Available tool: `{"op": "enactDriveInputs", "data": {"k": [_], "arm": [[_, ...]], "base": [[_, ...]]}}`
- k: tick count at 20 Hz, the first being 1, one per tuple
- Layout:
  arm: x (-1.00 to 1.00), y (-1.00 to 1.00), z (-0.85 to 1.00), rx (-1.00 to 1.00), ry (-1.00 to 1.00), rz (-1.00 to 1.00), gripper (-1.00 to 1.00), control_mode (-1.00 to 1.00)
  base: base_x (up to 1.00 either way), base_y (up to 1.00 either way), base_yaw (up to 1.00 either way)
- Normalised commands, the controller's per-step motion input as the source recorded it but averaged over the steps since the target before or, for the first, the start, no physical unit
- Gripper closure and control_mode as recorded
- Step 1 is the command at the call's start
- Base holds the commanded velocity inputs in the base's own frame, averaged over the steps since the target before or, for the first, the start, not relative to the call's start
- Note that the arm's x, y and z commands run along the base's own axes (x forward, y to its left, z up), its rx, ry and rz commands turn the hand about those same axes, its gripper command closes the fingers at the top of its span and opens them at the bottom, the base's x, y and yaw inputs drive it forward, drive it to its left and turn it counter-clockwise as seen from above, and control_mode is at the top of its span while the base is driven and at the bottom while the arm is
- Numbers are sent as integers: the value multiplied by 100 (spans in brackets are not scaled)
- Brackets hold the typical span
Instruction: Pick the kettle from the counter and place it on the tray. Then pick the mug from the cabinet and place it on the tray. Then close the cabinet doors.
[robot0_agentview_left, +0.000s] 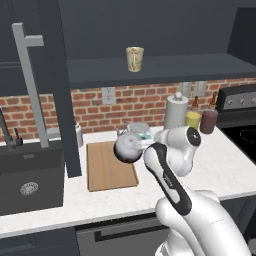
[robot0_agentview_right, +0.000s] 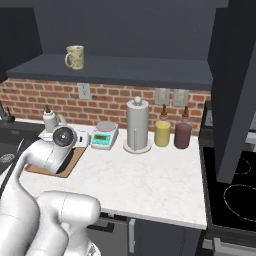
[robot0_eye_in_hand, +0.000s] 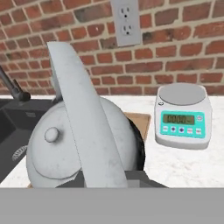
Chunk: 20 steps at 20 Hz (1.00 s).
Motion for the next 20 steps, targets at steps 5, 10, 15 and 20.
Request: {"op": "enactDriveInputs", "data": {"k": [5, 10, 15, 20], "arm": [[38, 21, -1, 0, 12, -5, 100, -100], [43, 26, -14, 0, 9, -4, 100, -100], [46, 33, -22, 0, 7, -2, 100, -100], [35, 13, -20, 0, 7, 0, 100, -100]], "base": [[0, 0, 0], [0, 0, 0], [0, 0, 0], [0, 0, 0]]}}
